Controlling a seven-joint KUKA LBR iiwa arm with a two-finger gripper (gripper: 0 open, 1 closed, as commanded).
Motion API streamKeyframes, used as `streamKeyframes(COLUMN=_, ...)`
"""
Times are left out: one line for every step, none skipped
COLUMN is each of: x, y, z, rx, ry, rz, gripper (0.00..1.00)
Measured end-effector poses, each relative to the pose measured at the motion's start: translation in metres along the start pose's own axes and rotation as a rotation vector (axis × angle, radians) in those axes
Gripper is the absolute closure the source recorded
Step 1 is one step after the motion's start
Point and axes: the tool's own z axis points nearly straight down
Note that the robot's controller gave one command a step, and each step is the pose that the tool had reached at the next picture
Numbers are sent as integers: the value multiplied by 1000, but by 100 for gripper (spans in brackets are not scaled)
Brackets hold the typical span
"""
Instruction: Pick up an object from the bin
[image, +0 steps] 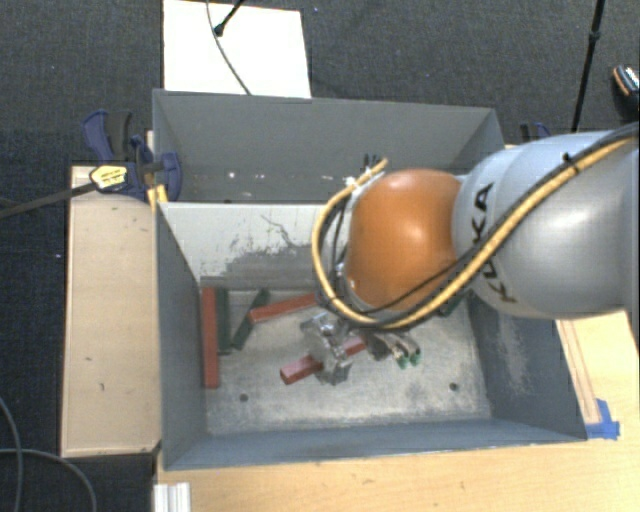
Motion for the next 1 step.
streamKeyframes(x=-5, y=-17, z=-74, rx=0, ry=-1, rz=26, gripper=100)
